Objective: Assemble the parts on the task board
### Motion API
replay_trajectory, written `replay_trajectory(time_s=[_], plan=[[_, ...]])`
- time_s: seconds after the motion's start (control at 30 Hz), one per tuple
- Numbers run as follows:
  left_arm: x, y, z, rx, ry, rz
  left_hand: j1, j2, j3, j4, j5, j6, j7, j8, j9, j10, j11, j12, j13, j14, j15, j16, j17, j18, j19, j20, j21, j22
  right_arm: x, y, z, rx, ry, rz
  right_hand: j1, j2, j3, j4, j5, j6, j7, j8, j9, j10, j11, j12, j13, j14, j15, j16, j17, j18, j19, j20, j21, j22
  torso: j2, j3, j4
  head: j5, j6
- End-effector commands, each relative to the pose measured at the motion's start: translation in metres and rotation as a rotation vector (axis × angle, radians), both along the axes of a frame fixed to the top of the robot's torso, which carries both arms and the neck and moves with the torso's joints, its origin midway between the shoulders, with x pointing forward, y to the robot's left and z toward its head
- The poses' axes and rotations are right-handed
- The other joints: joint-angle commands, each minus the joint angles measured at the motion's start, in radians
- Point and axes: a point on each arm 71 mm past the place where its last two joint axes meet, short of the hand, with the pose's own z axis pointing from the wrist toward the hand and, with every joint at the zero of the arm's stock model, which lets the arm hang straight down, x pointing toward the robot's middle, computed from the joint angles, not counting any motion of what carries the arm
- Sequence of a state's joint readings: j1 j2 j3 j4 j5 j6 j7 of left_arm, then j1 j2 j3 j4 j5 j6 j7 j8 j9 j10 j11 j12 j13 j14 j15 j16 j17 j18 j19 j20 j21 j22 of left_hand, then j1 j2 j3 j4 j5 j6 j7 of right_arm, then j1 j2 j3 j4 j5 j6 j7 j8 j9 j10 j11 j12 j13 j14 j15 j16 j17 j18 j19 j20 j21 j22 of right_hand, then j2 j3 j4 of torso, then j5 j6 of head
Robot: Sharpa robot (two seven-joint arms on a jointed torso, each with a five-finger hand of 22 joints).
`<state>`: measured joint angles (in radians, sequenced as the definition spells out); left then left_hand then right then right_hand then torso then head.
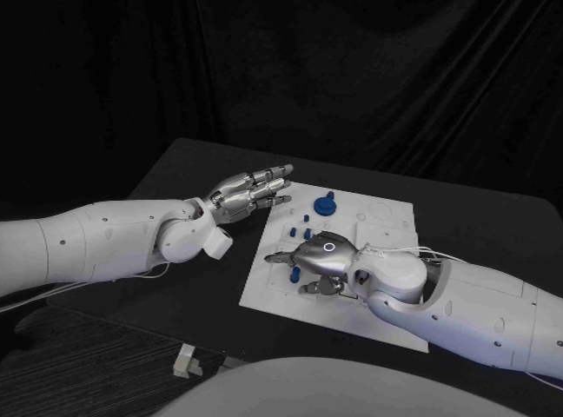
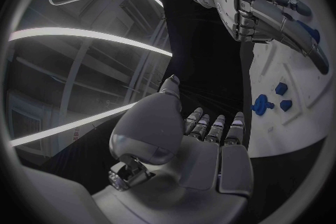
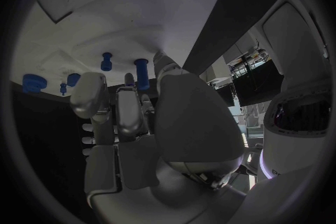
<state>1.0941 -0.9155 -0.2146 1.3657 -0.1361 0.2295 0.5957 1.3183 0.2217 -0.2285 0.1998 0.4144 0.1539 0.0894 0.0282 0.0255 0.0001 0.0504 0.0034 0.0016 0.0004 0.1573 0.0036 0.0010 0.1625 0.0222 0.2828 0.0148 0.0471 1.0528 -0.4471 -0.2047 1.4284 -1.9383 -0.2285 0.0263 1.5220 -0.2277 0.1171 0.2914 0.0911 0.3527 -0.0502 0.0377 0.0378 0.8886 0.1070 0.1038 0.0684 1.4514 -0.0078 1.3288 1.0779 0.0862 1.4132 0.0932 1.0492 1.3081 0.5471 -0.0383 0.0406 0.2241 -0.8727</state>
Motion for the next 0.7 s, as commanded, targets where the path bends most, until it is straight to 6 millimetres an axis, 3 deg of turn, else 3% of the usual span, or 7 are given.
replay_trajectory(time_s=[0.03,0.13,0.3,0.4,0.53,0.63,0.7], plan=[[0.0,-0.002,0.0,-0.018,0.002,-0.008,0.0,0.011,-0.001,-0.006,0.005,0.004,0.005,0.005,0.001,0.0,0.008,-0.003,-0.002,0.0,0.009,-0.004,-0.001,0.015,-0.006,-0.001,-0.003,0.001,0.0,-0.004,0.001,0.029,-0.031,0.001,-0.005,-0.021,-0.015,0.005,-0.006,-0.043,-0.011,-0.005,-0.004,-0.006,0.001,0.008,0.0,-0.008,-0.001,-0.003,-0.002,0.014,-0.007,0.001,-0.004,0.127,0.0,0.0,-0.0002,0.0,0.0],[-0.001,-0.001,0.0,-0.017,0.003,-0.008,-0.001,0.012,-0.001,-0.005,0.003,0.007,0.005,0.006,0.001,0.0,0.009,-0.003,-0.002,0.0,0.009,-0.004,-0.001,0.015,-0.006,-0.001,-0.003,0.002,0.002,-0.007,0.004,0.05,-0.046,-0.005,-0.035,-0.024,-0.024,0.006,-0.021,-0.041,-0.009,-0.002,-0.001,-0.009,0.004,0.017,0.0,-0.008,0.001,-0.002,-0.002,0.014,-0.007,0.002,-0.006,0.127,0.0,0.0001,0.0002,0.0,0.0],[-0.001,0.0,0.0,-0.015,0.005,-0.006,-0.001,0.012,-0.001,-0.005,0.003,0.009,0.006,0.007,0.002,0.0,0.009,-0.003,-0.002,0.0,0.009,-0.004,-0.001,0.015,-0.006,-0.001,-0.002,0.002,0.007,-0.016,0.014,0.088,-0.081,-0.023,-0.062,0.0,-0.008,0.004,-0.029,0.043,0.027,0.014,0.009,-0.017,0.007,0.029,-0.001,-0.007,0.004,0.0,0.001,0.014,-0.006,0.005,-0.007,0.128,0.0,0.0001,0.0001,-0.001,0.0],[-0.001,0.0,0.0,-0.014,0.005,-0.006,-0.002,0.012,-0.002,-0.005,0.003,0.009,0.006,0.007,0.002,0.0,0.009,-0.003,-0.002,0.0,0.009,-0.004,-0.001,0.015,-0.006,-0.001,-0.002,0.003,0.011,-0.021,0.024,0.128,-0.102,-0.037,-0.066,0.004,-0.004,0.004,-0.03,0.06,0.031,0.017,0.011,-0.02,0.007,0.031,-0.002,-0.007,0.004,-0.001,0.0,0.014,-0.006,0.006,-0.007,0.128,0.0,0.0001,-0.0001,-0.002,0.0],[-0.001,0.001,0.0,-0.014,0.005,-0.005,-0.002,0.012,-0.002,-0.005,0.003,0.01,0.006,0.007,0.002,0.0,0.009,-0.003,-0.002,0.0,0.009,-0.004,-0.001,0.015,-0.006,-0.001,-0.002,0.003,0.019,-0.033,0.043,0.2,-0.119,-0.078,-0.082,0.024,0.008,0.002,-0.028,0.129,0.051,0.028,0.017,-0.028,0.008,0.041,-0.002,-0.006,0.006,0.002,0.003,0.014,-0.004,0.007,-0.008,0.128,0.0,0.0001,0.0,-0.005,0.0],[-0.001,0.001,0.0,-0.013,0.004,-0.003,-0.002,0.012,-0.002,-0.005,0.003,0.012,0.006,0.007,0.002,0.0,0.01,-0.003,-0.002,0.0,0.009,-0.004,-0.001,0.015,-0.005,-0.001,-0.002,0.004,0.028,-0.046,0.062,0.258,-0.101,-0.133,-0.084,0.053,0.026,-0.004,-0.007,0.211,0.076,0.042,0.025,-0.005,0.004,0.07,0.003,-0.005,0.005,0.003,0.004,0.014,-0.003,0.007,-0.01,0.128,0.0,0.0001,0.0001,-0.009,0.0],[-0.001,0.002,0.0,-0.013,0.004,-0.001,-0.002,0.012,-0.002,-0.005,0.003,0.012,0.006,0.007,0.002,0.0,0.01,-0.003,-0.002,0.0,0.009,-0.004,-0.001,0.015,-0.005,-0.001,-0.002,0.004,0.035,-0.057,0.076,0.288,-0.079,-0.184,-0.078,0.079,0.039,-0.016,0.029,0.319,0.118,0.062,0.036,0.084,-0.014,0.142,0.026,-0.002,0.014,0.008,0.011,0.013,-0.002,0.012,-0.009,0.129,0.0,0.0,0.0002,-0.012,0.0]])
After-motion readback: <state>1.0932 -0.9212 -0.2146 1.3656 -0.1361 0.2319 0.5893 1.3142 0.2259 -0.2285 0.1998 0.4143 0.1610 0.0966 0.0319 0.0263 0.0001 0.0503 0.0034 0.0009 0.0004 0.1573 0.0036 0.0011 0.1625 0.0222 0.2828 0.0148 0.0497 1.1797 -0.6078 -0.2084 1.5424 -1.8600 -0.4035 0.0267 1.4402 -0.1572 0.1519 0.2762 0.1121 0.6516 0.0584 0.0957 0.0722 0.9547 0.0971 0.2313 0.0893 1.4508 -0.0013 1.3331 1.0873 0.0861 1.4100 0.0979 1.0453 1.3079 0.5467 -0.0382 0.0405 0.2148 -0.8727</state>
